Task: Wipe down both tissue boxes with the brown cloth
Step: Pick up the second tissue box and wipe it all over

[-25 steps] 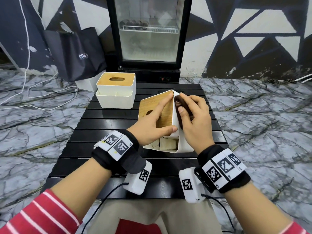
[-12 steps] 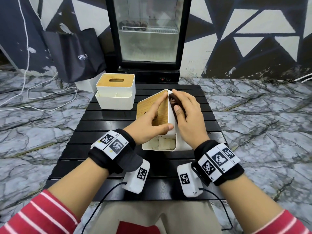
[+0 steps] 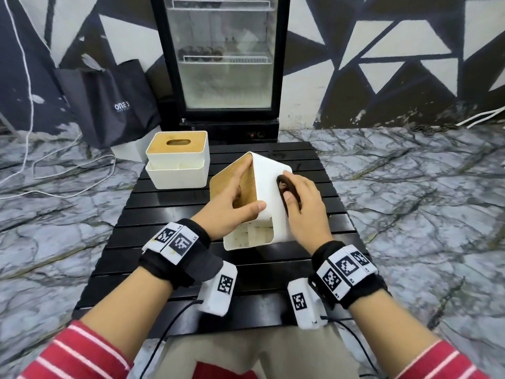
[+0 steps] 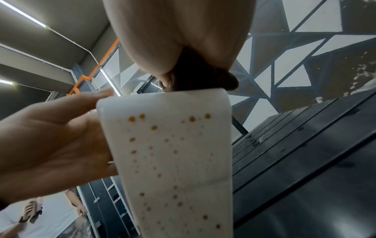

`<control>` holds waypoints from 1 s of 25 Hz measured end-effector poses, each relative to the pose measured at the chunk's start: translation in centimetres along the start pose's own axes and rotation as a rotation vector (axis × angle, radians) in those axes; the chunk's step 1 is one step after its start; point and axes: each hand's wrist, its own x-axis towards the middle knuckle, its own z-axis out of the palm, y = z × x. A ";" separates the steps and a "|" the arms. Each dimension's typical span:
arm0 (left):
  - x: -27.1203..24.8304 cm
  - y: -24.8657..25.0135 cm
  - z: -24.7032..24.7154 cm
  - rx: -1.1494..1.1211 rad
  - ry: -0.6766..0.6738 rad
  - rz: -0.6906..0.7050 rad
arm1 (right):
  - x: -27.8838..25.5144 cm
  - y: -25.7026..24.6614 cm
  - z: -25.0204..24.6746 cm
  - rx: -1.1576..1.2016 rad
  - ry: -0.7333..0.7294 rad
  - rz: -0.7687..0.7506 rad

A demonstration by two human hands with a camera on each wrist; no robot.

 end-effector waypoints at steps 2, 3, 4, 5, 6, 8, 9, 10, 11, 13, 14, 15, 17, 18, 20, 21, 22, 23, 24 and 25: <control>0.1 0.0 -0.1 -0.003 0.014 -0.005 | -1.0 -0.2 0.3 -0.013 -0.003 -0.006; 0.1 0.1 0.0 -0.009 0.015 -0.007 | -1.5 -0.4 0.4 -0.018 -0.006 -0.019; 0.0 0.2 0.0 -0.017 0.014 -0.012 | -2.0 -0.6 0.6 -0.023 -0.009 -0.044; 0.0 0.2 0.0 -0.027 0.011 -0.016 | -2.3 -0.7 0.8 -0.027 -0.010 -0.075; -0.1 0.1 -0.1 -0.034 0.008 -0.019 | -2.7 -0.7 0.9 -0.024 -0.011 -0.102; -0.2 0.1 -0.2 -0.045 0.009 -0.017 | -3.0 -0.3 0.7 -0.013 -0.017 -0.105; -0.2 -0.1 -0.2 -0.049 0.019 -0.021 | -3.0 -0.2 0.6 -0.009 -0.015 -0.079; -0.2 -0.2 -0.3 -0.052 0.032 -0.026 | -3.1 -0.1 0.6 -0.007 -0.006 -0.044; -0.3 -0.2 -0.2 -0.054 0.040 -0.029 | -3.2 -0.3 0.7 -0.007 0.002 -0.018; -0.2 -0.2 -0.2 -0.058 0.047 -0.025 | -3.6 -0.7 1.0 -0.008 0.006 -0.041; -0.2 -0.2 -0.2 -0.061 0.046 -0.021 | -3.8 -0.9 1.1 -0.005 0.003 -0.075; -0.2 -0.2 -0.2 -0.064 0.041 -0.019 | -4.0 -0.8 1.2 -0.002 -0.004 -0.101; -0.2 -0.3 -0.3 -0.070 0.032 -0.021 | -4.1 -0.3 0.9 0.005 -0.010 -0.099; -0.2 -0.3 -0.3 -0.070 0.034 -0.025 | -4.0 -0.1 0.8 0.004 -0.001 -0.081; -0.1 -0.3 -0.2 -0.070 0.041 -0.026 | -4.1 -0.2 0.9 0.002 0.019 -0.050; 0.1 -0.4 -0.2 -0.074 0.041 -0.024 | -4.1 -0.4 1.0 0.003 0.018 -0.053; 0.2 -0.5 -0.2 -0.076 0.036 -0.023 | -4.0 -0.8 1.2 0.006 0.010 -0.069; 0.2 -0.6 -0.2 -0.073 0.030 -0.023 | -3.8 -1.0 1.3 0.014 -0.001 -0.093; 0.3 -0.6 -0.3 -0.066 0.019 -0.021 | -3.5 -1.1 1.3 0.023 -0.013 -0.113; 0.3 -0.7 -0.3 -0.060 0.010 -0.020 | -3.1 -1.0 1.2 0.032 -0.026 -0.122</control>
